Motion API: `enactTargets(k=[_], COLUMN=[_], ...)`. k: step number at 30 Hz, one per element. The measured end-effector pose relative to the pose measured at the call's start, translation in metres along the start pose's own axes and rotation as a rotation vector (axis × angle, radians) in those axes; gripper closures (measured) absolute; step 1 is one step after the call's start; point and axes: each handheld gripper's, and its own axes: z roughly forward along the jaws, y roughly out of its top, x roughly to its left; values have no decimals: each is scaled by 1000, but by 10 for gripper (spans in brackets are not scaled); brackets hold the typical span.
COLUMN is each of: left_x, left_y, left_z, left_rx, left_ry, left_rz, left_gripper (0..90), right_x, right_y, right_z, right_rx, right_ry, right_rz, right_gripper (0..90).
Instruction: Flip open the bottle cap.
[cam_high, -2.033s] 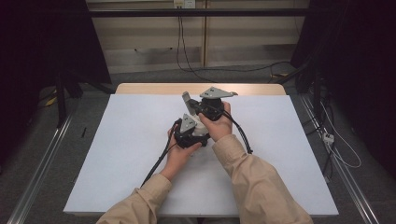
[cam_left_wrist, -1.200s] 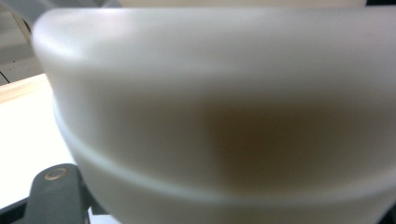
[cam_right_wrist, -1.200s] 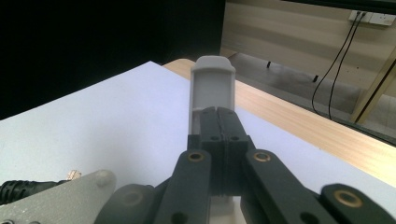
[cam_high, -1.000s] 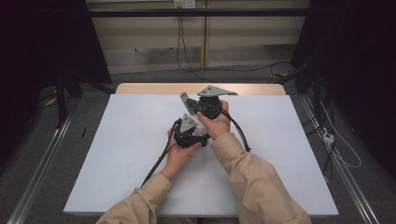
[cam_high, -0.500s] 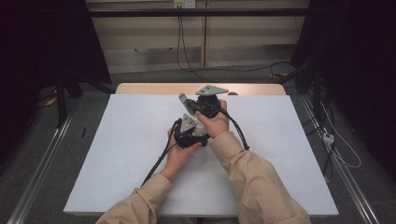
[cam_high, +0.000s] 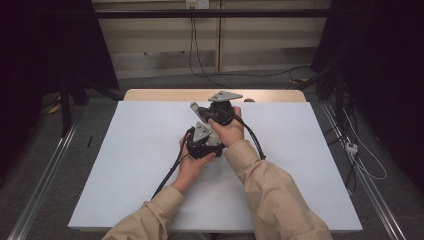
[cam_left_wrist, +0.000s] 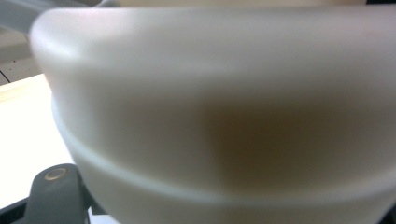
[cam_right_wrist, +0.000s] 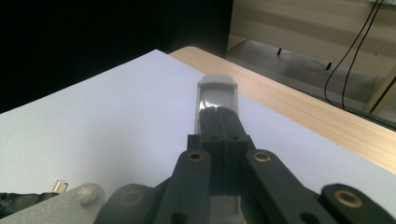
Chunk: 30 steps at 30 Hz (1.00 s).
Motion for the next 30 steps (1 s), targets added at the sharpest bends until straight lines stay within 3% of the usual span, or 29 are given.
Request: enactTargets(k=[14,25,30], left_x=[0,2,4], left_y=[0,0,0], left_z=[0,-1,-2], left_rx=[0,-9,-10], left_ry=[3,-13,-20], left_rz=[-3,-11,-22], left_gripper=[184,179,134], right_x=[1,1,0], right_y=[3,2,2], right_z=[4,3,2], right_rx=[45,43,38], right_ry=[0,6,-2], right_rz=[-3,3,-11], right_gripper=[900,895,874])
